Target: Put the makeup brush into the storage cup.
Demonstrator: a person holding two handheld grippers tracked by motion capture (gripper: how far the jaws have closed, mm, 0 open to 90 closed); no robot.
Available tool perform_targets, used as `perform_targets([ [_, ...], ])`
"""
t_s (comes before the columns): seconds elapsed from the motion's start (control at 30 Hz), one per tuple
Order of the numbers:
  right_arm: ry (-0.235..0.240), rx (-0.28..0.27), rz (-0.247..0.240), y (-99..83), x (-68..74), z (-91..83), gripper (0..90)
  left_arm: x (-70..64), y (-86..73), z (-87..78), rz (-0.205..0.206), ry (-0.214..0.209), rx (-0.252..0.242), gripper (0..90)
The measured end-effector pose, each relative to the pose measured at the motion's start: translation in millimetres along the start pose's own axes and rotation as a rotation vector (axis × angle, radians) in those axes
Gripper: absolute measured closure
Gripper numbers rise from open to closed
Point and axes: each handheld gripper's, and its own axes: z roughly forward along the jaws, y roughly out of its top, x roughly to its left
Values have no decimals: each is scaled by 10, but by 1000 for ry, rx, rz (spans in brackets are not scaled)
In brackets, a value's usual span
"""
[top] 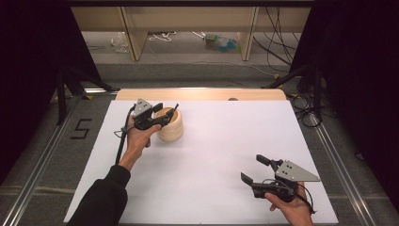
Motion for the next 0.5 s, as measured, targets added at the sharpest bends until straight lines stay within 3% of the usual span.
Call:
perform_targets([
  [0.3, 4, -6, -2, 0, -2, 5, 175, -96, 66, -14, 23, -26, 9, 319],
  [0.5, 5, -6, 0, 1, -3, 2, 175, -144, 87, -47, 3, -58, 23, 296],
])
